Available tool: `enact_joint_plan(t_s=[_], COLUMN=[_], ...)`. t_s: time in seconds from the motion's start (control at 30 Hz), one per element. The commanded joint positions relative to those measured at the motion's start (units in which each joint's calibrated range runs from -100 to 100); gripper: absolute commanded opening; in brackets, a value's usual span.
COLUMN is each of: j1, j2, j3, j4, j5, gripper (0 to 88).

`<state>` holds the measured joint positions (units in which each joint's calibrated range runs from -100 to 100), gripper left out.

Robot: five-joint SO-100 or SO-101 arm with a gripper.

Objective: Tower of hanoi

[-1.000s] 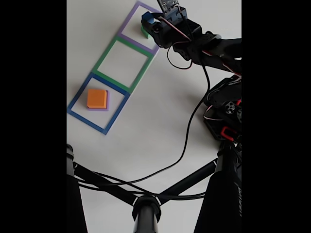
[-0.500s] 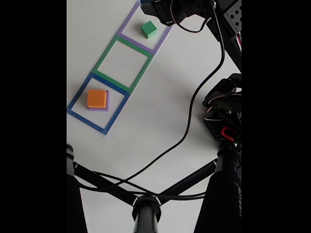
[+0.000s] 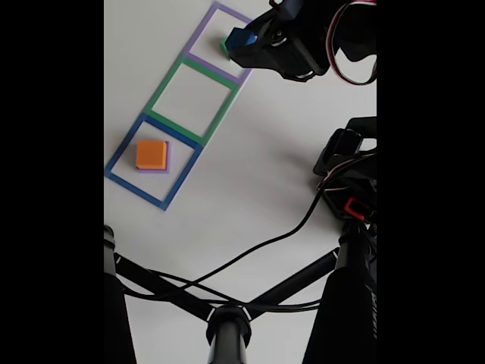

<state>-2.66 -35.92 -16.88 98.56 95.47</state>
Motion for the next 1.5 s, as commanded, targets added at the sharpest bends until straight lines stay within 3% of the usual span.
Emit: enact_joint_plan(t_s=[0.0, 0.2, 0.4, 0.57, 0.8, 1.2, 1.47], j1=[-0.4, 2.2, 2.6, 1.9, 1.3, 2.3, 2.6], j2=[-2.7, -7.1, -10.1, -7.4, 1.2, 28.6, 45.2], j3=[8.0, 31.9, 57.4, 77.2, 92.9, 99.6, 95.8], j4=[-6.2, -25.1, -50.9, -78.6, -106.1, -142.3, -156.5], j5=[3.5, 4.5, 4.5, 4.5, 4.5, 4.5, 4.5], gripper=[4.7, 5.2, 5.3, 5.3, 5.4, 5.5, 5.5])
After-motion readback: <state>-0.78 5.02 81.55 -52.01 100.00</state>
